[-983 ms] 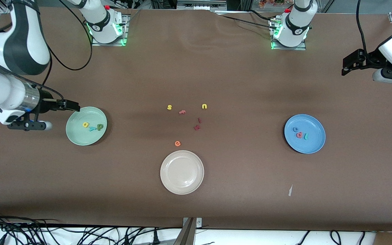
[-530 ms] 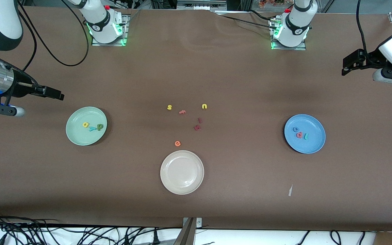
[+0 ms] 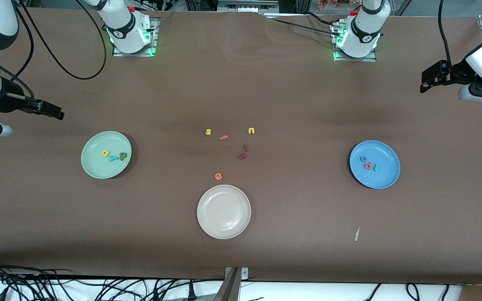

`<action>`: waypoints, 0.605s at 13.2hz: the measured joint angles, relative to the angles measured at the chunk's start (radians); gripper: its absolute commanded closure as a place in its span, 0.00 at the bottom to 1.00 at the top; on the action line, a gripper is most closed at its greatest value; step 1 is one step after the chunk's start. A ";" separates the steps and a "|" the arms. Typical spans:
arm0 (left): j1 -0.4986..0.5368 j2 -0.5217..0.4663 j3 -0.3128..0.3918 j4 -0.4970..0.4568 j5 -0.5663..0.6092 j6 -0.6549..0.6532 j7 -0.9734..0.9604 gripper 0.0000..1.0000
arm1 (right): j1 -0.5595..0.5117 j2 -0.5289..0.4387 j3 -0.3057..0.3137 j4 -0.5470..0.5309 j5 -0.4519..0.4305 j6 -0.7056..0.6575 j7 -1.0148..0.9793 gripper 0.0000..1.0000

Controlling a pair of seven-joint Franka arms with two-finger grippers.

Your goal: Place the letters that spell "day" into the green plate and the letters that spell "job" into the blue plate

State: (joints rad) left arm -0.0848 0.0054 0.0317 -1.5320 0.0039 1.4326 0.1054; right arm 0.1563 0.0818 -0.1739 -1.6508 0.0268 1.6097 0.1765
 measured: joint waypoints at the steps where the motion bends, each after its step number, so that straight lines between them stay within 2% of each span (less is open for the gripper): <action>1: 0.000 0.000 0.000 0.000 0.000 0.000 0.000 0.00 | -0.003 -0.004 0.005 0.001 0.000 0.000 0.000 0.00; 8: 0.000 0.000 0.000 0.000 0.000 0.000 0.000 0.00 | -0.013 -0.019 0.010 0.002 0.000 0.018 0.000 0.00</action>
State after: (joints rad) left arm -0.0846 0.0054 0.0317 -1.5320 0.0039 1.4326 0.1054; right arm 0.1437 0.0626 -0.1637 -1.6484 0.0263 1.6274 0.1764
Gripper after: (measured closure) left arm 0.000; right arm 0.000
